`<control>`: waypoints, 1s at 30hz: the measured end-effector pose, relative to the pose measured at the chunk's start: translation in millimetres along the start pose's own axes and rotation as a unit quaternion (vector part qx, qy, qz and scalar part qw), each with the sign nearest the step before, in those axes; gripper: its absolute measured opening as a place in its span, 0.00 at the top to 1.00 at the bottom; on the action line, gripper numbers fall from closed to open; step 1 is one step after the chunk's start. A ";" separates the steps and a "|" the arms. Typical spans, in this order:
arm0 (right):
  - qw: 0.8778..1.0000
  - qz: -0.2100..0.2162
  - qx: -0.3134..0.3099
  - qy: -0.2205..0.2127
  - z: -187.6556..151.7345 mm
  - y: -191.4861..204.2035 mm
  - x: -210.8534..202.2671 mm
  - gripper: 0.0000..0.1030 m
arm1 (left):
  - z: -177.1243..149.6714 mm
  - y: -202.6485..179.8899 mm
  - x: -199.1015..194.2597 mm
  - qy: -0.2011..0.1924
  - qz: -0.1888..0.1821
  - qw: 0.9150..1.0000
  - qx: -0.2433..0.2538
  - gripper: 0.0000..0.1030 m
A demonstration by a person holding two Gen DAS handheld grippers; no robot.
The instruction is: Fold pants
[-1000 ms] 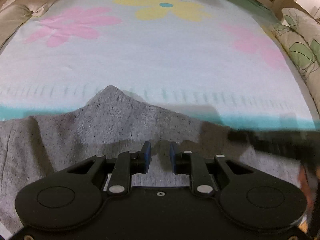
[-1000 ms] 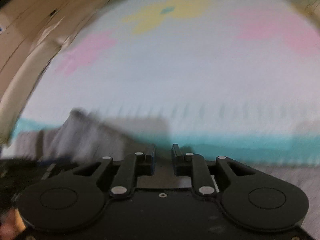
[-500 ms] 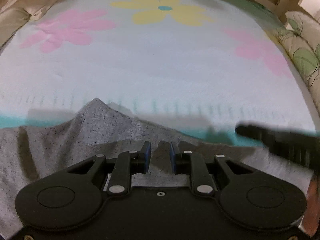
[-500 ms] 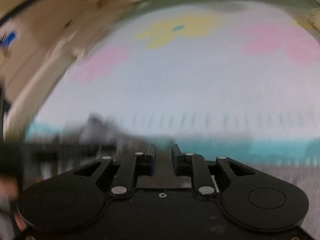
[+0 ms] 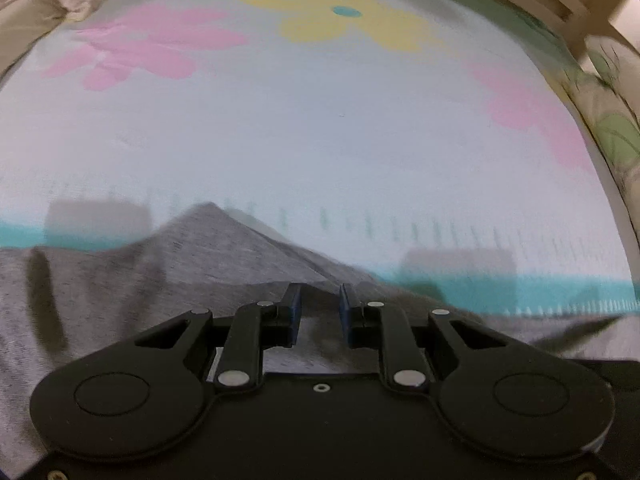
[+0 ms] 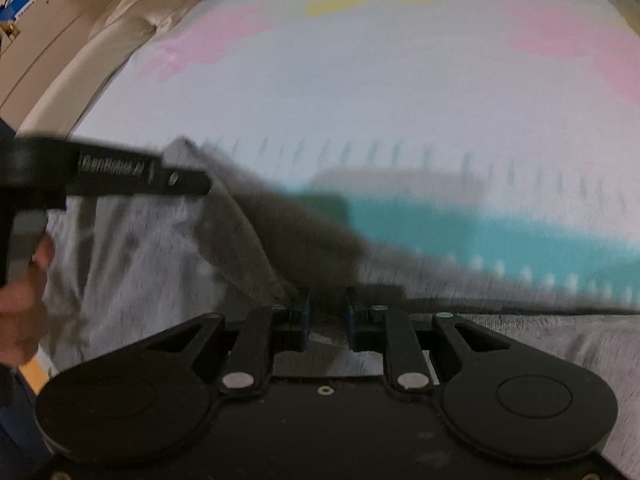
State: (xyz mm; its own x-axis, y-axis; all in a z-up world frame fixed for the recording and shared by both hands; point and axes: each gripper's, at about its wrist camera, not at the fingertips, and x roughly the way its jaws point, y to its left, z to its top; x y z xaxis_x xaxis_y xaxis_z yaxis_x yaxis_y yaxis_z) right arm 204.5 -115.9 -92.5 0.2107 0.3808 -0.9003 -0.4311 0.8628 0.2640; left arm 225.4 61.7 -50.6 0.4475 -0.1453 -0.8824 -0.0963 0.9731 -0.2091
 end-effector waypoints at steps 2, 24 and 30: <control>1.000 -0.001 -0.001 -0.001 -2.9 0.3 4.4 0.80 | -3.0 -2.0 5.5 0.020 -0.005 1.000 0.005 0.73; 0.998 0.035 -0.010 -0.053 22.3 7.2 -2.7 0.79 | -19.2 73.3 -11.7 0.024 0.030 0.998 -0.039 0.73; 0.998 0.060 -0.018 -0.032 49.7 15.1 24.2 0.71 | -40.4 78.7 -22.7 0.000 0.057 0.998 -0.003 0.73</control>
State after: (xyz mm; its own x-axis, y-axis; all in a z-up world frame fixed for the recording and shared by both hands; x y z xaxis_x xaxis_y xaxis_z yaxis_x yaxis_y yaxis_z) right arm 246.7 -77.2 -93.2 0.2104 0.5016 -0.8391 -0.4880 0.7976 0.3544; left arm 171.7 134.3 -64.0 0.4331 -0.0344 -0.9007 -0.1510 0.9824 -0.1101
